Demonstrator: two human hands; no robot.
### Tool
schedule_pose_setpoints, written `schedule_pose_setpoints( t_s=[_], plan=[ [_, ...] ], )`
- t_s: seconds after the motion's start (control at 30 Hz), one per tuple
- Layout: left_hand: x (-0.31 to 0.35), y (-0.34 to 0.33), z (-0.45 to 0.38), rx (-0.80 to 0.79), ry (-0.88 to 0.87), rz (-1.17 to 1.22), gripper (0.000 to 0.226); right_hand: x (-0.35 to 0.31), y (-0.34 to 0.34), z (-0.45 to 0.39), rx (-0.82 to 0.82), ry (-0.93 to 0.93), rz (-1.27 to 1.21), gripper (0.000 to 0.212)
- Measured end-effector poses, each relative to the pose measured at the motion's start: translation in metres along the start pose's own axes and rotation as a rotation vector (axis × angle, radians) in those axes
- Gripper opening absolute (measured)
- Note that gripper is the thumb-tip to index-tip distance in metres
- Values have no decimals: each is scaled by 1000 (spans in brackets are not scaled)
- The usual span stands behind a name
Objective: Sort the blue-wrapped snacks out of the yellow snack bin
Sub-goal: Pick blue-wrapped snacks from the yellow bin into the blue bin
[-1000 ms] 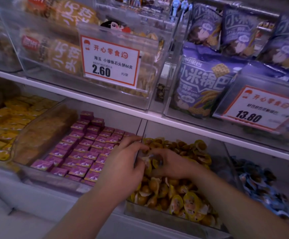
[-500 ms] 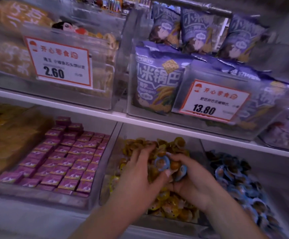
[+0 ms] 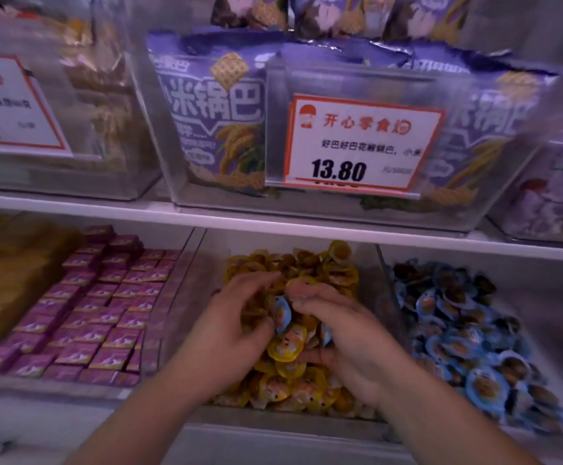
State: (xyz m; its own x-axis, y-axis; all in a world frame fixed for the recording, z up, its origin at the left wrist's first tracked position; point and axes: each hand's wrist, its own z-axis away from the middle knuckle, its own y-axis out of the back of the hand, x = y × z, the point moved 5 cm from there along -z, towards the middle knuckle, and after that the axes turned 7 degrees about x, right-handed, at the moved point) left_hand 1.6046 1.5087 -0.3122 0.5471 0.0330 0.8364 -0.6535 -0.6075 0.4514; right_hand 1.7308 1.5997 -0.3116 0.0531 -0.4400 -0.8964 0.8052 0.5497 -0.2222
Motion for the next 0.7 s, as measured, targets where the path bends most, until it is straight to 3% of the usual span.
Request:
schedule_pose_setpoints(
  t_s=[0.07,0.17,0.3,0.37,0.43,0.53,0.63,0.7],
  plan=[
    [3,-6,4,-95,-11,-38,51,-1,-2,2,2,24,37,15],
    [7,-2,7,-61,-14,-12,44,-1,-1,4,-1,176,302,18],
    [0,12,9,118,22,-37,29,-3,-2,7,-166,259,485,56],
    [-3,20,9,219,60,-23,29,-12,5,2,-119,361,679,70],
    [-2,24,8,276,70,9,27,-22,12,0,-3,478,767,64],
    [3,23,8,293,77,64,23,-31,12,7,191,797,1026,33],
    [4,24,8,296,81,108,19,-34,5,17,389,1044,1379,30],
    [7,23,8,283,70,113,17,-39,5,21,407,1023,1234,23]
  ],
)
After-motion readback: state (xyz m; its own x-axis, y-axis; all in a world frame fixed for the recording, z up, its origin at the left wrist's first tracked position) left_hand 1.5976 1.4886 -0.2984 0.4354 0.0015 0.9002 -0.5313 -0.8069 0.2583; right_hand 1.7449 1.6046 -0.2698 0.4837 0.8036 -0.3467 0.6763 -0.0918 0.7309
